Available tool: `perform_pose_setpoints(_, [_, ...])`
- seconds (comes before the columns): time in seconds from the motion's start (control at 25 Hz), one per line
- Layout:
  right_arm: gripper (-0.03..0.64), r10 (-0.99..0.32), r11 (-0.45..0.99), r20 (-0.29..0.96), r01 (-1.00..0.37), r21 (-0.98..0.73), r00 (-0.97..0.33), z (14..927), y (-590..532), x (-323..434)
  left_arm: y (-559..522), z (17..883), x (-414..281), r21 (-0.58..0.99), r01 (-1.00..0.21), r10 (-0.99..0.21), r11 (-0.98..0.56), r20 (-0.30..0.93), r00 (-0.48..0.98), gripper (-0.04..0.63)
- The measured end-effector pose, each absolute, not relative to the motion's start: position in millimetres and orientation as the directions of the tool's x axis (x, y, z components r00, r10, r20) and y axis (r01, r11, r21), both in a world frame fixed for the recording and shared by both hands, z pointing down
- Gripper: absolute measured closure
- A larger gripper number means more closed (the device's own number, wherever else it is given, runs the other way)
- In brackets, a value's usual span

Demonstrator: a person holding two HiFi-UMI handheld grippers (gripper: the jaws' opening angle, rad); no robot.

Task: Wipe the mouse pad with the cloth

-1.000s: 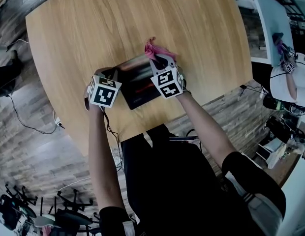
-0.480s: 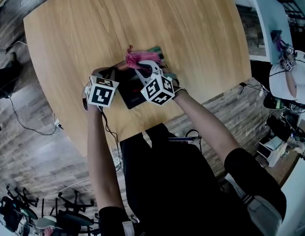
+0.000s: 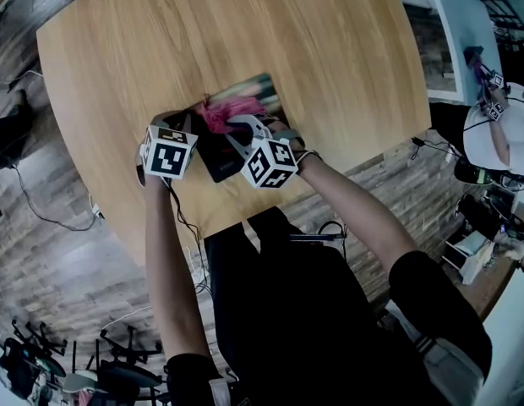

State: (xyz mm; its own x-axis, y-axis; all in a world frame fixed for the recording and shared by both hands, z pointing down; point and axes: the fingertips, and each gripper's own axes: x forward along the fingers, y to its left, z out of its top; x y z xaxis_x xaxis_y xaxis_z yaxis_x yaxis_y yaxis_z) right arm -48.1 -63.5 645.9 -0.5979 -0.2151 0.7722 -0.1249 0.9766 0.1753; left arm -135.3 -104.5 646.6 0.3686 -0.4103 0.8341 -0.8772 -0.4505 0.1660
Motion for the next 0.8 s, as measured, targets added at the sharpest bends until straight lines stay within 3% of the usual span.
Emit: perform_pose_setpoints(0.8, [0.563,-0.119,0.993,0.76,-0.067,0.099,-0.639,647,35,5,-107,647,-135,0.111,-0.883,-0.422,-0.455,0.847,0.324,0.572])
